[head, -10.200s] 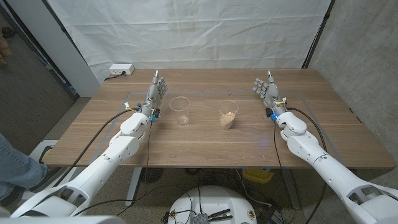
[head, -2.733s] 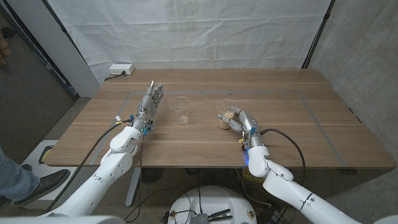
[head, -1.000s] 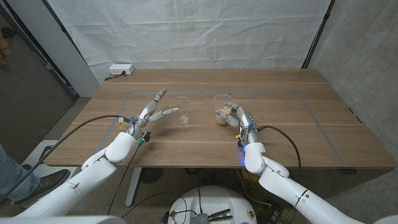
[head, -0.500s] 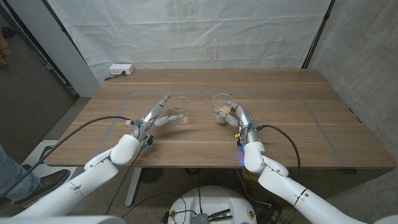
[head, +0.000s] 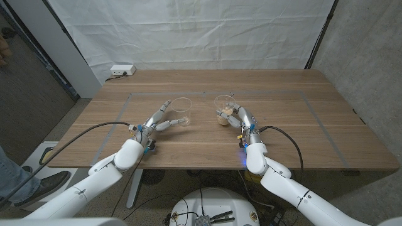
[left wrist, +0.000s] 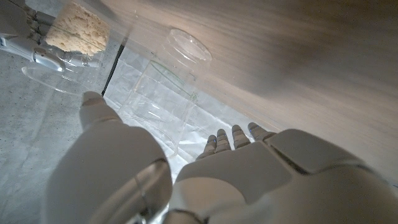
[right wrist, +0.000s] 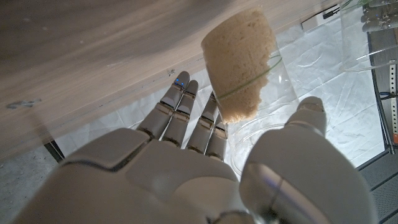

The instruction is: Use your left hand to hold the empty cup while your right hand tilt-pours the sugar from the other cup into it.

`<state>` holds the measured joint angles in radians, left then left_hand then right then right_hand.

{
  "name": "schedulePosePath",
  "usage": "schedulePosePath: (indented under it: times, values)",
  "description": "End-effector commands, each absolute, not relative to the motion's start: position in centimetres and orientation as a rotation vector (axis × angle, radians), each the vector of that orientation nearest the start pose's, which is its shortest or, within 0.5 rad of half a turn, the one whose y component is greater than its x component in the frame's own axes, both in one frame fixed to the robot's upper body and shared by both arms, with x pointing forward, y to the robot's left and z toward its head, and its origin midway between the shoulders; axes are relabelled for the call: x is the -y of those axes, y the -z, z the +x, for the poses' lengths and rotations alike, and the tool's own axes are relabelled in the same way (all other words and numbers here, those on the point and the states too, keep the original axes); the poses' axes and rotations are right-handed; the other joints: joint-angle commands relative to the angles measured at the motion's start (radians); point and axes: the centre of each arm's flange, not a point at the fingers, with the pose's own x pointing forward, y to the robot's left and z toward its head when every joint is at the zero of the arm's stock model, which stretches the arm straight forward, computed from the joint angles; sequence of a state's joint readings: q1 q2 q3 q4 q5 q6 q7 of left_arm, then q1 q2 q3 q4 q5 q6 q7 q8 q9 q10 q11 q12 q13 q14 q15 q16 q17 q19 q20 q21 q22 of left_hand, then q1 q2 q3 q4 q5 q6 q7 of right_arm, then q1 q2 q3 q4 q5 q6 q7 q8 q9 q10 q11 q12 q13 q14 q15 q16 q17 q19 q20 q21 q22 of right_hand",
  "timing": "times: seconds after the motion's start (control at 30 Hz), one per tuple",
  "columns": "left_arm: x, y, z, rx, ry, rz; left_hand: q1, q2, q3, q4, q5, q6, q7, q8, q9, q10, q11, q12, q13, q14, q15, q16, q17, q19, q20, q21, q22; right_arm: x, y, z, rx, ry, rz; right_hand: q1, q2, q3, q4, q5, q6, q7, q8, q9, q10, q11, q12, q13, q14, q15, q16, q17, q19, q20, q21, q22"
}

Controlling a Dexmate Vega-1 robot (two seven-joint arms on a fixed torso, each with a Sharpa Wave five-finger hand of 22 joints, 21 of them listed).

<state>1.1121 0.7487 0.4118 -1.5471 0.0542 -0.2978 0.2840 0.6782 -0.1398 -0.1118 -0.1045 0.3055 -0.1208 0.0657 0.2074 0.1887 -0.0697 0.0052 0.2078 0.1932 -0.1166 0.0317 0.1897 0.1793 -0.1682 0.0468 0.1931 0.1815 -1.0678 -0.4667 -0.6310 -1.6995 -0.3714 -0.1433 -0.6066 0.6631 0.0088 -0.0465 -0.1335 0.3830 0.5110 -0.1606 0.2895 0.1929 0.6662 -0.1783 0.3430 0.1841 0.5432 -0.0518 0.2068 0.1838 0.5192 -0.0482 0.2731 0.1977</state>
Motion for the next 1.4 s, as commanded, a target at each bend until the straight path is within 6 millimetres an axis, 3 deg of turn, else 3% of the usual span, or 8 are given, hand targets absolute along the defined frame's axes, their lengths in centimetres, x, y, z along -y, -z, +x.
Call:
schedulePosePath:
  times: [0.03, 0.93, 1.07, 1.2, 1.3, 1.4]
  values:
    - [-28.3, 11.2, 58.9, 0.676, 0.067, 0.740, 0.010, 0.014, -0.010, 0.000, 0.012, 0.024, -0.009, 0.012, 0.004, 0.016, -0.012, 0.013, 0.002, 0.017, -0.010, 0.009, 0.002, -0.055, 0.001, 0.010, 0.002, 13.9, 12.1, 56.6, 0.672, 0.178, -0.766, 0.002, 0.012, 0.002, -0.002, -0.003, 0.008, -0.004, -0.001, 0.006, 0.008, 0.000, -0.004, 0.001, -0.002, -0.089, -0.001, 0.004, -0.005, -0.064, 0.000, 0.003]
    - [-25.5, 10.0, 61.5, 0.691, 0.129, 0.713, 0.060, 0.053, -0.008, -0.006, 0.035, 0.138, -0.037, 0.037, 0.002, 0.104, -0.048, 0.034, 0.000, 0.071, -0.044, 0.015, 0.001, -0.032, -0.017, 0.015, 0.002, 14.4, 12.3, 56.6, 0.661, 0.184, -0.747, 0.009, 0.016, 0.000, 0.000, -0.009, 0.021, -0.003, -0.003, 0.006, 0.011, 0.002, -0.009, 0.001, -0.001, -0.086, -0.005, 0.005, -0.005, -0.064, -0.003, 0.004]
    - [-25.2, 10.0, 61.9, 0.686, 0.137, 0.689, 0.087, 0.071, -0.005, -0.010, 0.042, 0.199, -0.061, 0.051, 0.003, 0.167, -0.060, 0.049, 0.000, 0.119, -0.060, 0.023, 0.000, -0.013, -0.024, 0.019, 0.001, 14.5, 12.4, 56.6, 0.659, 0.186, -0.743, 0.010, 0.016, 0.000, 0.000, -0.010, 0.022, -0.003, -0.004, 0.006, 0.012, 0.002, -0.009, 0.002, -0.001, -0.088, -0.005, 0.005, -0.005, -0.064, -0.003, 0.004]
    - [-24.9, 9.9, 62.0, 0.688, 0.121, 0.660, 0.138, 0.104, 0.006, -0.018, 0.049, 0.294, -0.080, 0.070, 0.003, 0.257, -0.092, 0.066, 0.000, 0.194, -0.085, 0.033, -0.001, 0.022, -0.036, 0.025, 0.000, 14.5, 12.3, 56.6, 0.660, 0.188, -0.741, 0.012, 0.016, 0.000, 0.000, -0.011, 0.023, -0.003, -0.005, 0.006, 0.011, 0.002, -0.011, 0.002, -0.001, -0.090, -0.006, 0.005, -0.005, -0.065, -0.004, 0.004]
    - [-24.9, 9.9, 62.1, 0.690, 0.102, 0.625, 0.227, 0.168, 0.035, -0.029, 0.038, 0.449, -0.108, 0.104, 0.003, 0.391, -0.141, 0.081, 0.000, 0.306, -0.102, 0.045, -0.002, 0.075, -0.041, 0.030, -0.001, 14.6, 12.3, 56.6, 0.660, 0.187, -0.740, 0.013, 0.017, 0.000, 0.000, -0.011, 0.023, -0.003, -0.006, 0.006, 0.012, 0.002, -0.011, 0.002, -0.001, -0.090, -0.006, 0.005, -0.004, -0.065, -0.004, 0.004]
    - [-25.1, 9.8, 62.1, 0.690, 0.110, 0.602, 0.272, 0.209, 0.053, -0.030, 0.020, 0.552, -0.120, 0.125, 0.002, 0.502, -0.155, 0.097, 0.000, 0.402, -0.117, 0.061, -0.002, 0.115, -0.046, 0.034, -0.001, 14.6, 12.2, 56.7, 0.662, 0.183, -0.740, 0.014, 0.017, 0.000, 0.000, -0.012, 0.023, -0.004, -0.006, 0.006, 0.012, 0.002, -0.012, 0.002, -0.001, -0.089, -0.006, 0.005, -0.005, -0.065, -0.004, 0.004]
